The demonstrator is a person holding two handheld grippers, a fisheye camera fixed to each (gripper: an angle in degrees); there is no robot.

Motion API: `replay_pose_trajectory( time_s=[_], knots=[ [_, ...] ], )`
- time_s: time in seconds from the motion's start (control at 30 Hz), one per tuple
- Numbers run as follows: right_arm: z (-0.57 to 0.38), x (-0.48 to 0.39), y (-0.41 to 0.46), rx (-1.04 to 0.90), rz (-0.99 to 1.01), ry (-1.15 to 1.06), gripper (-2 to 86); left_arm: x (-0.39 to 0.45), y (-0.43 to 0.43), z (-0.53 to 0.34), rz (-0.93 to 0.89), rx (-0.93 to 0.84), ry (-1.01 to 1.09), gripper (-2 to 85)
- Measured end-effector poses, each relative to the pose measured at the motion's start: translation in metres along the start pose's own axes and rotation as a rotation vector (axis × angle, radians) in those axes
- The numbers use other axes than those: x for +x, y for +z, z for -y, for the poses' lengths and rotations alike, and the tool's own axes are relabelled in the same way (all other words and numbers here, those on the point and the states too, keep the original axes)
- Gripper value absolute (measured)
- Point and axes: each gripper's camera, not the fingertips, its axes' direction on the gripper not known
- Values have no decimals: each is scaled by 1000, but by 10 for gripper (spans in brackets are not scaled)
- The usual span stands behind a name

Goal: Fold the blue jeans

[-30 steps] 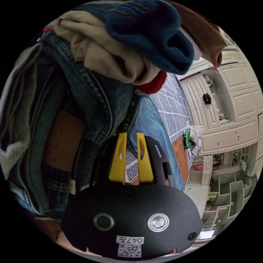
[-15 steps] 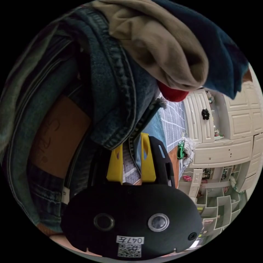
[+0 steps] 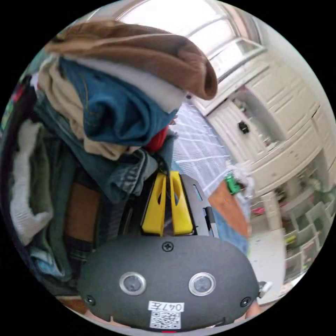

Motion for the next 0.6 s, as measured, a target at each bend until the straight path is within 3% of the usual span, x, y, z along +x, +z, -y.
replay_pose_trajectory(
  time_s=[0.1, 0.23, 0.43, 0.6],
  knots=[
    [-3, -2, 14, -34, 35, -6, 1, -32, 26, -8, 2, -156, -248, -9],
    [-15, 8, 15, -10, 79, 35, 15, -5, 7, -3, -25, -150, -220, -9],
    [-51, 35, -2, 158, 44, 265, 4, 132, -51, -2, 37, -36, 151, -10],
    [-85, 46, 12, 195, 38, 434, -6, 338, -95, -43, 17, 74, 755, -9]
  ],
)
